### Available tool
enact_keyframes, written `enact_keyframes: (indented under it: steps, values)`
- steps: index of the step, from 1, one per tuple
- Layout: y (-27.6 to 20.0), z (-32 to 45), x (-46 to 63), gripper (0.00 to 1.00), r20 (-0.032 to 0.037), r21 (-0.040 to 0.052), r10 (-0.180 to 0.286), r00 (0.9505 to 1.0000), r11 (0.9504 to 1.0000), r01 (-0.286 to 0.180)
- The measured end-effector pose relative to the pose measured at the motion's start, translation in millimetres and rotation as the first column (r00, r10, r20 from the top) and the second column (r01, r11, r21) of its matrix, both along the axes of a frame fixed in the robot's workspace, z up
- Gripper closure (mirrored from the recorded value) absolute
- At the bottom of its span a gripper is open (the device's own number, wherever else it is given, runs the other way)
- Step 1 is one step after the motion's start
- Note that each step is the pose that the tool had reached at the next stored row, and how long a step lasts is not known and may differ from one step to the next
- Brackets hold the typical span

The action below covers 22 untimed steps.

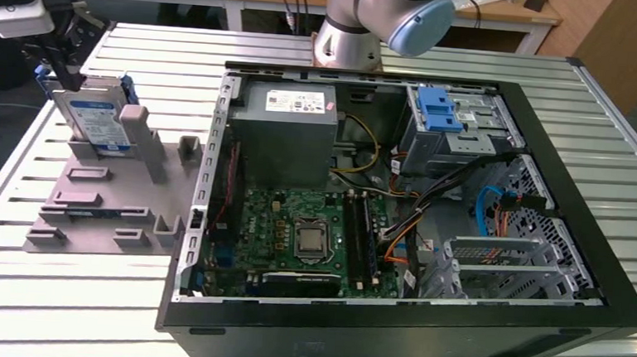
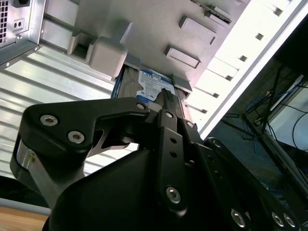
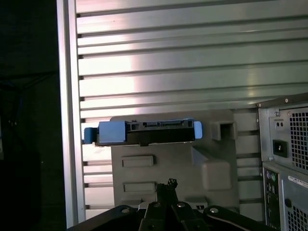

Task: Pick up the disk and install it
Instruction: 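Reach for the disk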

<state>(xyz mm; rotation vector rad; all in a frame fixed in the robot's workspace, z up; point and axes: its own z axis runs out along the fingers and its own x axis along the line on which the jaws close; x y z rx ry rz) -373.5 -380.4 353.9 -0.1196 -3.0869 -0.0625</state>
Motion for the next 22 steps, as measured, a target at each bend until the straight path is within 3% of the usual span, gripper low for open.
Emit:
enact_keyframes:
  steps: [7,12,17,22]
  values:
    - [5.6,-0.2,-6.1,0.89,0.0001,0.0,0.0,1.0,1.0,0.0]
    - [15.5,-0.4,-11.4,0.89,0.0,0.0,0.0,1.0,1.0,0.0]
    - [22.6,-0.9,-21.0,0.89,0.0,0.0,0.0,1.0,1.0,0.0]
    - [35.7,-2.1,-29.3,0.89,0.0016,-0.0001,0.0,1.0,1.0,0.0]
